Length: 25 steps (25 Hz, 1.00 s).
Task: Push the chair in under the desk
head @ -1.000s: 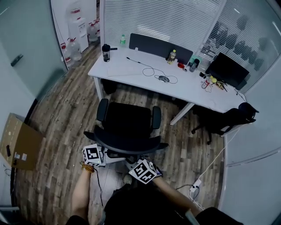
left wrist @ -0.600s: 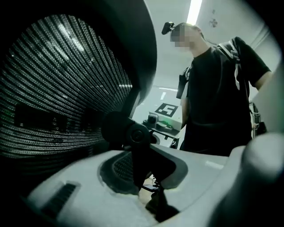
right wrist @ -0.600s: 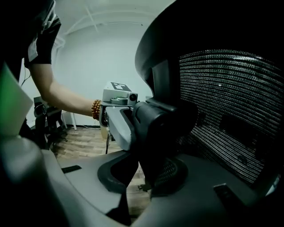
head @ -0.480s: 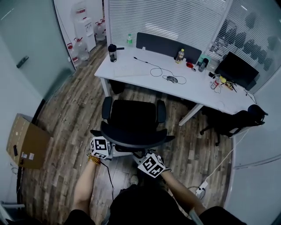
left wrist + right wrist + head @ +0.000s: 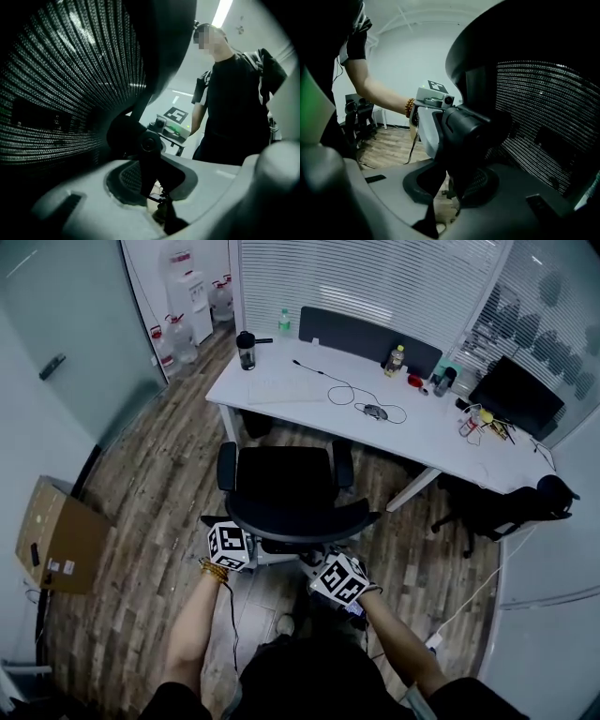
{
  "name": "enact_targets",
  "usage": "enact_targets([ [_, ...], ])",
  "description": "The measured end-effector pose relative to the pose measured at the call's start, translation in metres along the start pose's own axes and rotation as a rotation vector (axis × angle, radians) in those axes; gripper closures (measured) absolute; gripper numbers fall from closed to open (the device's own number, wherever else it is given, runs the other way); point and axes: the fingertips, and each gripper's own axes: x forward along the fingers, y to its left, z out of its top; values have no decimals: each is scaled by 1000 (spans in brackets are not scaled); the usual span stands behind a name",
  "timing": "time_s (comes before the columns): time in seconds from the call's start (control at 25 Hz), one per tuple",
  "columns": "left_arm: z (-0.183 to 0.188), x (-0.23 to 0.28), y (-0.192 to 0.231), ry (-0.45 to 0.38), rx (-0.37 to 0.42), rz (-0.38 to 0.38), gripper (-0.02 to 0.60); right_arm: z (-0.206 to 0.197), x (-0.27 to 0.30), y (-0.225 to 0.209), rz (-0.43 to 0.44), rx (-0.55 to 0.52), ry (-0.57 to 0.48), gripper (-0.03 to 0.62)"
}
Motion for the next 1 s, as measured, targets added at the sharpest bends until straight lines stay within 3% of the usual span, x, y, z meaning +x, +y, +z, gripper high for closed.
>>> enact_targets([
  [0.6, 22, 57, 83, -14, -40, 115, 529, -36, -26, -87, 112, -123, 22, 530],
  [1.0, 33, 83, 134, 4, -76, 112, 532, -51, -34, -142, 148, -174, 48, 531],
])
